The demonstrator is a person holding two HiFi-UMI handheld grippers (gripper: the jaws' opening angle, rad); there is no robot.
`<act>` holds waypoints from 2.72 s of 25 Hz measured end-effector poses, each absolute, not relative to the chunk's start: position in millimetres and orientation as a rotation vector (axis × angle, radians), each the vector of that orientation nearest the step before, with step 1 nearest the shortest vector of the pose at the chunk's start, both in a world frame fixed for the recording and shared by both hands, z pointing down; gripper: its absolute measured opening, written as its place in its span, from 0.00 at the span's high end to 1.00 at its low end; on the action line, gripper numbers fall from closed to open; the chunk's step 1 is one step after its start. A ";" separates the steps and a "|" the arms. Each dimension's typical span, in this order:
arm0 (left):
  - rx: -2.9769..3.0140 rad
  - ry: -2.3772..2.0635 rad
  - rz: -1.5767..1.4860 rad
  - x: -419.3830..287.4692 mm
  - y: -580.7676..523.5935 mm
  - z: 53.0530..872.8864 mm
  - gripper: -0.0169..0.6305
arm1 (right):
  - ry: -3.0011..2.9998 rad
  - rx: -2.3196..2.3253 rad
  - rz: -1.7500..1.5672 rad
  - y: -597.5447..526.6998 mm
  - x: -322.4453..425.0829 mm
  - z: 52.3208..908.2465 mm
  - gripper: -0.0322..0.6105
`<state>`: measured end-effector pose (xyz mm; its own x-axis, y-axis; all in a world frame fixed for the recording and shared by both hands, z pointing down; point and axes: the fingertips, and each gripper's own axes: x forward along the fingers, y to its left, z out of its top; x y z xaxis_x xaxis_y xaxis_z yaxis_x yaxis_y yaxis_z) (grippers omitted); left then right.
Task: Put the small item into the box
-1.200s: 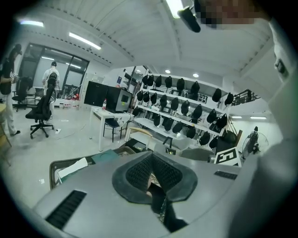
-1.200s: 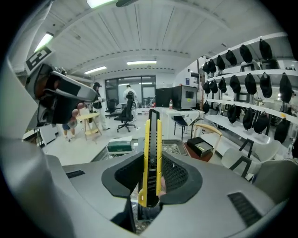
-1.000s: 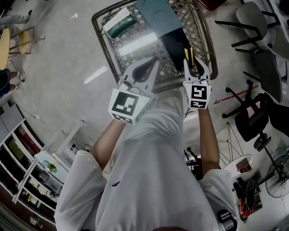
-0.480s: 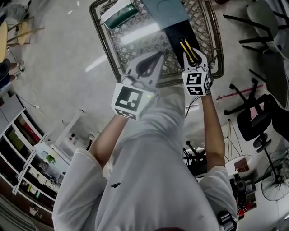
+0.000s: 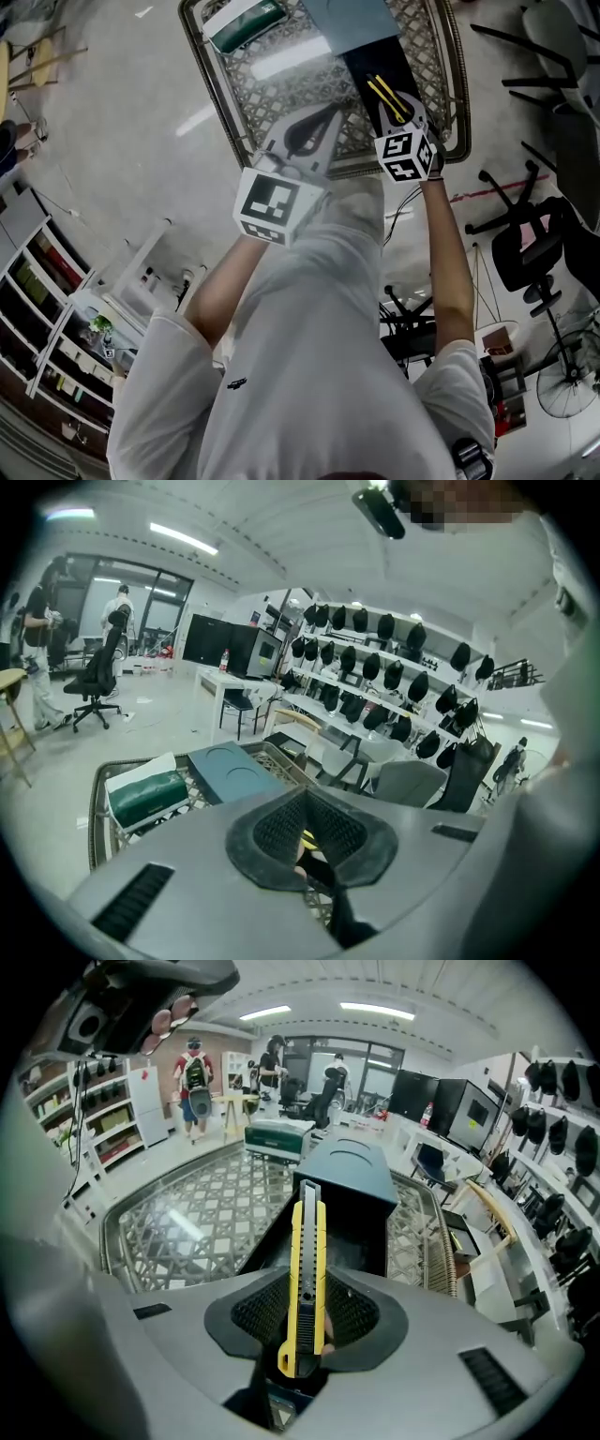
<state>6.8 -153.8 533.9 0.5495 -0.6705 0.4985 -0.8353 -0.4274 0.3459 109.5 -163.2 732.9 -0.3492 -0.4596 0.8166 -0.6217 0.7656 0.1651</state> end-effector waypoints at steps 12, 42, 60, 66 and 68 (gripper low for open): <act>2.193 -1.219 0.398 0.2 -157.9 549.1 0.97 | -1.888 0.670 0.326 -161.2 106.3 767.9 0.79; 2.292 -1.222 0.351 3.6 -133.2 485.9 0.97 | -1.963 0.972 0.375 -155.7 115.3 656.6 0.84; 2.374 -1.245 0.232 -16.8 -102.8 405.9 0.97 | -2.107 1.356 0.430 -116.8 112.6 491.9 0.90; 2.428 -1.252 0.179 -30.0 -87.1 370.0 0.97 | -2.186 1.452 0.413 -100.6 106.1 430.2 0.90; 2.437 -1.264 0.148 -34.2 -82.1 358.6 0.97 | -2.209 1.494 0.390 -94.5 107.0 411.3 0.90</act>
<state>-34.2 -82.1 358.6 0.5879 -0.7632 0.2680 -0.8046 -0.5174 0.2915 107.0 -94.5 411.3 -0.3177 -0.8015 0.5067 -0.9265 0.3760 0.0139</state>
